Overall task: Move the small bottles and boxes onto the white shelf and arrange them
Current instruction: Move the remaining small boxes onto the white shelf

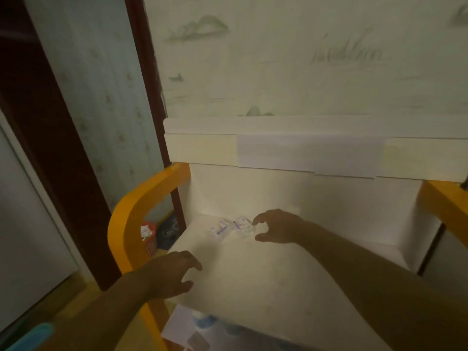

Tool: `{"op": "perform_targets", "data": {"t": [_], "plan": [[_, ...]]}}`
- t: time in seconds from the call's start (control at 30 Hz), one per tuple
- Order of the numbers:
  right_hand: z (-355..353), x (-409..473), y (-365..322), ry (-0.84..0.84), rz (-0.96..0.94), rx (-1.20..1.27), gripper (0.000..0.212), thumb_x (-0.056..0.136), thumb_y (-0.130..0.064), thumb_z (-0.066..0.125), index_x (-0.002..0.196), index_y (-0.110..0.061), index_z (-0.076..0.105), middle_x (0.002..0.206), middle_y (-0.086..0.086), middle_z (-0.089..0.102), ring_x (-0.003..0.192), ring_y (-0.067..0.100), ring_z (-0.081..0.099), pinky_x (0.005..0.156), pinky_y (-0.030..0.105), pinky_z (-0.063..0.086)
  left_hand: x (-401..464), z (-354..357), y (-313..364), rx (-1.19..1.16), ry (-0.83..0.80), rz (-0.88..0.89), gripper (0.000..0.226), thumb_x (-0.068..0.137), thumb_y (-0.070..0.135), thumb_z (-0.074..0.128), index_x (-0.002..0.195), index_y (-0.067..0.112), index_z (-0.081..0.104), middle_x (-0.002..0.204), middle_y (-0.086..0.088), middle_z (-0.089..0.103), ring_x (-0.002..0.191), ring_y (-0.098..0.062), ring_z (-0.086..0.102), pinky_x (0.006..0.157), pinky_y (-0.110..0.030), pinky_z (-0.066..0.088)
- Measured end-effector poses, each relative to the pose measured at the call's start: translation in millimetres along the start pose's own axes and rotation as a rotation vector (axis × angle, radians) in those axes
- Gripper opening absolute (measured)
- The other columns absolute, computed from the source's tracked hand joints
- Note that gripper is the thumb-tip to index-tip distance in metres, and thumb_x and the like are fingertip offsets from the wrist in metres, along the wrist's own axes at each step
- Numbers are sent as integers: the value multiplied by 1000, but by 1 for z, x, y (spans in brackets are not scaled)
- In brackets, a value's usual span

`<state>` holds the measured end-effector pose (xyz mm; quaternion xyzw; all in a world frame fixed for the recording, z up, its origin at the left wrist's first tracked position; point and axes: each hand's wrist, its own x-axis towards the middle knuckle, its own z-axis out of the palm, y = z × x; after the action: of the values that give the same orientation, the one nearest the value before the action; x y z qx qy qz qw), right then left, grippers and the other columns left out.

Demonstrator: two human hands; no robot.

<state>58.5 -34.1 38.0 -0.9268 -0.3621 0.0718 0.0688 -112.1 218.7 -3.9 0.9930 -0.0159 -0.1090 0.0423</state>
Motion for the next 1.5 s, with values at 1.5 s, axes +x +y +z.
{"op": "perform_targets", "data": {"t": [1.5], "plan": [[34,19,-5,17,469,41,79,78,-41,69,146,-30,32,137,6,49,127,27,48,101,35,43,168,-23,-14,-213,63,376,79,77,38,64,145,40,25,145,9,40,132,-15,40,105,-26,36]]}}
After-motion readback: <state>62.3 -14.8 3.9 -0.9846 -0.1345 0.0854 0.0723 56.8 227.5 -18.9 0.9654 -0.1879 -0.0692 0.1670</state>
